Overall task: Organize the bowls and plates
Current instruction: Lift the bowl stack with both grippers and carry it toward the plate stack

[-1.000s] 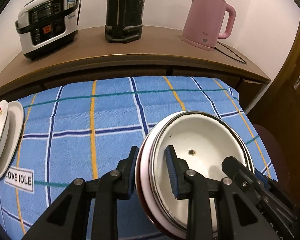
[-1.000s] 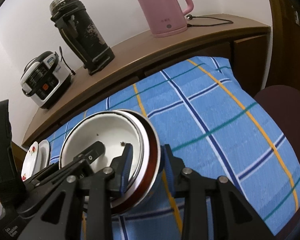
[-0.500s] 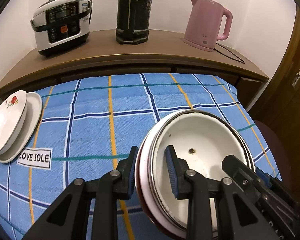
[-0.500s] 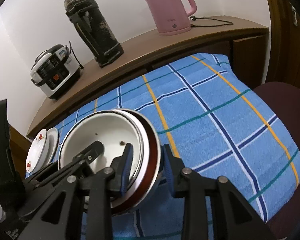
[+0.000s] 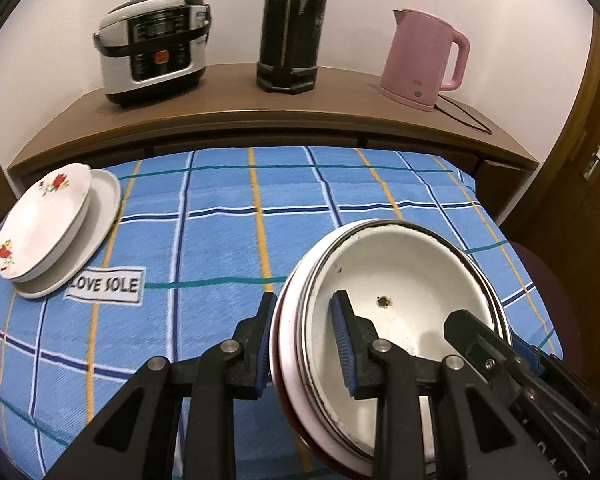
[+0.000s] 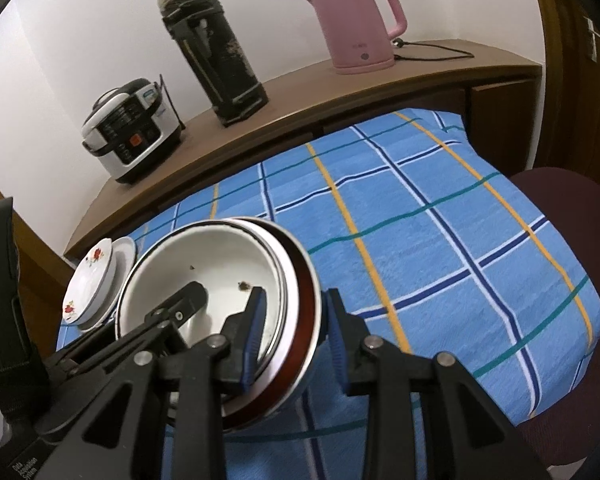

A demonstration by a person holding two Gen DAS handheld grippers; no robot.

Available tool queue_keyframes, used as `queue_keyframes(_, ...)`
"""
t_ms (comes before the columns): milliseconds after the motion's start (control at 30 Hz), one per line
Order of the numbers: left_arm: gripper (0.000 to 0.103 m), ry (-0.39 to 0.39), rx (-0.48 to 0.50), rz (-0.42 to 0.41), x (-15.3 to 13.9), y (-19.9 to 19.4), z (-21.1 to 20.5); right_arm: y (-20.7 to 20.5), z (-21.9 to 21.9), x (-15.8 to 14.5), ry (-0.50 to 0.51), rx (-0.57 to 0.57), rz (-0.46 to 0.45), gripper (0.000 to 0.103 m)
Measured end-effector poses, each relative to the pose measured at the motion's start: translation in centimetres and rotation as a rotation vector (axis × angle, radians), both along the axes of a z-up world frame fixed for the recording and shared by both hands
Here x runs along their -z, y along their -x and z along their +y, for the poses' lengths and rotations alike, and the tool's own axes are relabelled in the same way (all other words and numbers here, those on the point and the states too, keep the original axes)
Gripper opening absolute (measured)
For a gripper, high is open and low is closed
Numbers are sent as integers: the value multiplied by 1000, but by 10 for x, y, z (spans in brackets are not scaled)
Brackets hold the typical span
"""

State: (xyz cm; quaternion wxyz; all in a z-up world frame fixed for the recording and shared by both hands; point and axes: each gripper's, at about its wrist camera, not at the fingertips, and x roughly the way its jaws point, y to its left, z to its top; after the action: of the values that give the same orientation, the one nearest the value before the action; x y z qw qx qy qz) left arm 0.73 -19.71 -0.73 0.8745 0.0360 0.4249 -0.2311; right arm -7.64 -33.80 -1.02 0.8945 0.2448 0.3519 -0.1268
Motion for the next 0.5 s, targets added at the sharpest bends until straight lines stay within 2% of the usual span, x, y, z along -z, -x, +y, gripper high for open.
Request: queue_keyframes(500,31,3,-56,-14,-2,4,44,-3,42,0,8,-61,-4,30)
